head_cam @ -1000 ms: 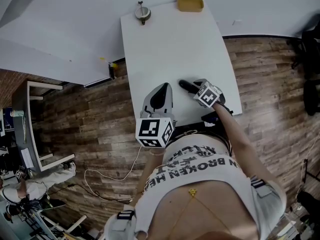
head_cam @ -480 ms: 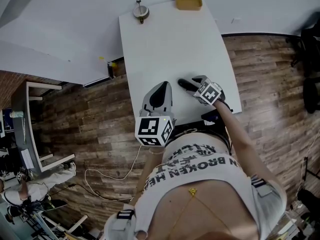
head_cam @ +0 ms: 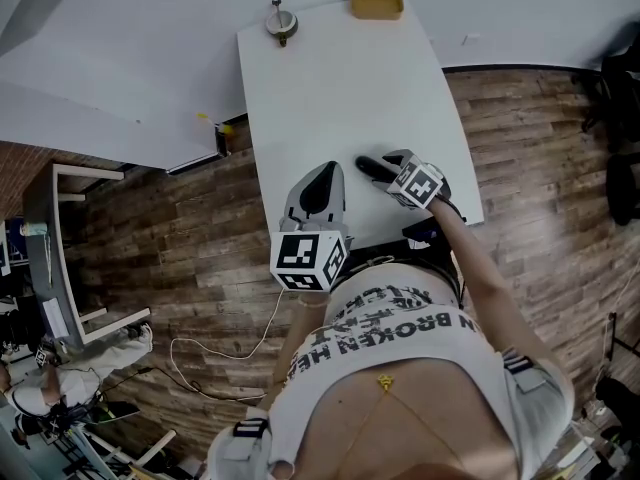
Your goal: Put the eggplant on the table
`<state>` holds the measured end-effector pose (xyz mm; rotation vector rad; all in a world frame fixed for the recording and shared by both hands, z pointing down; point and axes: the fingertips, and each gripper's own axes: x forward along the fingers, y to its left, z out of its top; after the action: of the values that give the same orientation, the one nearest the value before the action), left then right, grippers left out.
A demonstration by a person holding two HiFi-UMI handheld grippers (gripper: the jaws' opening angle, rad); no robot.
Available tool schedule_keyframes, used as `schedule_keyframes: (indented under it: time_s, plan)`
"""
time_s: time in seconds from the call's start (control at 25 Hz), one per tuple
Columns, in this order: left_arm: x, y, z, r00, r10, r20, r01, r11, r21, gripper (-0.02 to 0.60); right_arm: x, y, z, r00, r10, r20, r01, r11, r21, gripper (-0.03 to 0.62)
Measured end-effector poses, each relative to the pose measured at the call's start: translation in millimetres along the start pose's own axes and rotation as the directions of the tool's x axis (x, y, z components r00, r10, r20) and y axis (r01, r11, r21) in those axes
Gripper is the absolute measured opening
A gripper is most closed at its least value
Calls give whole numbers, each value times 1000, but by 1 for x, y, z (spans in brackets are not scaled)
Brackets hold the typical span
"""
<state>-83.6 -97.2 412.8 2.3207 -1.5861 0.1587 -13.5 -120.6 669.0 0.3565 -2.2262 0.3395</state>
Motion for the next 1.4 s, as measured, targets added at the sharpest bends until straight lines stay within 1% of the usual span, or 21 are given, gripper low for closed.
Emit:
schedule_keyframes:
  time_s: [0.52, 0.72, 0.92, 1.04, 1.16, 1.2, 1.28, 1.4]
  plan:
    - [-5, -2, -4, 1000, -1, -1, 1, 1000, 0, -2, -5, 4, 0, 1000, -1, 9, 1, 1000, -10, 238]
    - [-4, -1, -4, 1000, -5, -2, 5, 1000, -1, -2, -16, 1, 11, 999, -10, 41, 11, 1000, -24, 238]
    - [-2, -1, -5, 1000, -7, -4, 7, 1000, -2, -2, -33, 2, 31, 996, -6, 89, 12, 998, -66, 235]
    - [-1, -3, -4, 1000, -10, -3, 10, 1000, 0, -2, -44, 4, 41, 992, -3, 122, 11, 998, -60, 203]
    - [1, -3, -3, 1000, -14, -4, 14, 1000, 1, -2, -55, 5, 48, 989, -6, 145, 14, 998, -61, 186]
    - [2, -4, -3, 1000, -15, -5, 15, 1000, 2, -2, -58, 6, 50, 989, -8, 148, 17, 998, -64, 165]
    - [2, -5, -4, 1000, -18, -7, 18, 1000, 2, -2, -65, 8, 52, 988, -15, 156, 26, 997, -68, 93]
    - [2, -6, -6, 1000, -20, -10, 20, 1000, 2, -2, -73, 13, 55, 983, -18, 182, 28, 998, -56, 47]
